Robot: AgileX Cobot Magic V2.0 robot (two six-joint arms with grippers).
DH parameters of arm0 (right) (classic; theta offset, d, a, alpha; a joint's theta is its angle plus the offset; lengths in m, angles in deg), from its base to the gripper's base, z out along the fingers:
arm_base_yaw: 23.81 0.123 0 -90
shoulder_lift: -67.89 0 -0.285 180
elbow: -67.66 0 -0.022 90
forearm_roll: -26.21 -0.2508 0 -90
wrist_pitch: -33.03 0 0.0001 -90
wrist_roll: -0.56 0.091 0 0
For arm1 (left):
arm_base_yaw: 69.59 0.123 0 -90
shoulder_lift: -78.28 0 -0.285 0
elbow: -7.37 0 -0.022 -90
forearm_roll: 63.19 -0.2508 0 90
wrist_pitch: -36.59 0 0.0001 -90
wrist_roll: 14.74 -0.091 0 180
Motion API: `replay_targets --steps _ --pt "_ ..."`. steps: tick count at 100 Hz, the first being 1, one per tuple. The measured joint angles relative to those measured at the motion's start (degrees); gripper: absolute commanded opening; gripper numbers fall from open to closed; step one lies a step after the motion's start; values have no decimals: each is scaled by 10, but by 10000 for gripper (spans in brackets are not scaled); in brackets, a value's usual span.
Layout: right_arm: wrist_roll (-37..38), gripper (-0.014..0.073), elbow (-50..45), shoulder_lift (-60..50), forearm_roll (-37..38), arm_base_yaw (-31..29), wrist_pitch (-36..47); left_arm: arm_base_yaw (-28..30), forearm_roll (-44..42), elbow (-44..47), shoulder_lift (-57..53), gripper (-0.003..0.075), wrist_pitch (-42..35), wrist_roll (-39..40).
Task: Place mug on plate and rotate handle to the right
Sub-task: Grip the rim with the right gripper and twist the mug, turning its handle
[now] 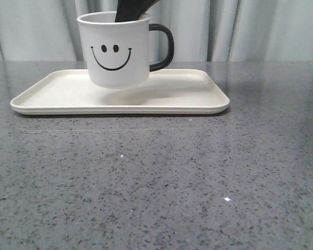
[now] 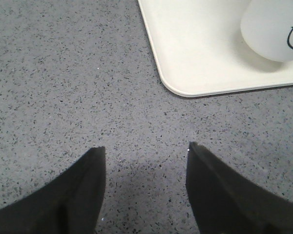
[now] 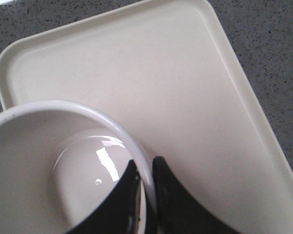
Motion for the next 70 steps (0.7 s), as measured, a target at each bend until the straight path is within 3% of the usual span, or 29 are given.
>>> replay_targets --steps 70 --pt "-16 -61 0 9 -4 -3 0 0 0 0 0 365 0 0"
